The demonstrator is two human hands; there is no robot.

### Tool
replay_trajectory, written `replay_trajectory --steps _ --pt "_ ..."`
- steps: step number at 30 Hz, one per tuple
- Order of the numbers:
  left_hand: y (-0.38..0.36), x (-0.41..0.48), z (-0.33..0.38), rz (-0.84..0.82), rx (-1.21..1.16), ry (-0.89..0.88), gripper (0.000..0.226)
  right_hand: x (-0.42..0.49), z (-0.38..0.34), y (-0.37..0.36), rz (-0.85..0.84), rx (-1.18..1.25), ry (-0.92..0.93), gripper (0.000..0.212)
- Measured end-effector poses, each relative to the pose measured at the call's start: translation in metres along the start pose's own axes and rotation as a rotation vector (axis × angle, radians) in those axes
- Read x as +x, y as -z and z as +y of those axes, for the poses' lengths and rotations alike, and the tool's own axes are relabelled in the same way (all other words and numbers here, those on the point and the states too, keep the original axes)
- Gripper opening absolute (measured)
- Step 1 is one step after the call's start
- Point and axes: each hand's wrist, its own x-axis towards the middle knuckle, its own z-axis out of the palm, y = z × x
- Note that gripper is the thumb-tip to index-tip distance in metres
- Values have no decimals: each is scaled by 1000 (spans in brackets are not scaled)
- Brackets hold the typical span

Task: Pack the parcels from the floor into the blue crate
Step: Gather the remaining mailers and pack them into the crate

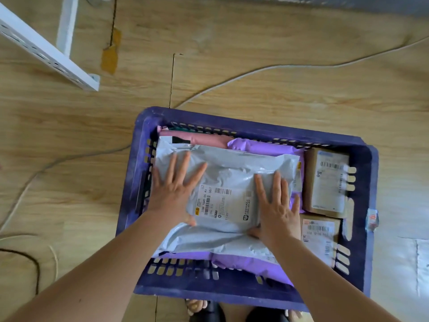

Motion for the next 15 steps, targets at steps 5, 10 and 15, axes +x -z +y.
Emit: replay_trajectory --steps 5,10,15 --pt "-4 17 0 -55 -3 27 145 23 -5 -6 -50 -30 -14 129" --pt "-7 28 1 -81 -9 39 143 38 -8 -14 -38 -55 -34 118" --pt "-10 34 1 -81 26 57 144 46 -11 -21 -7 -68 -46 107"
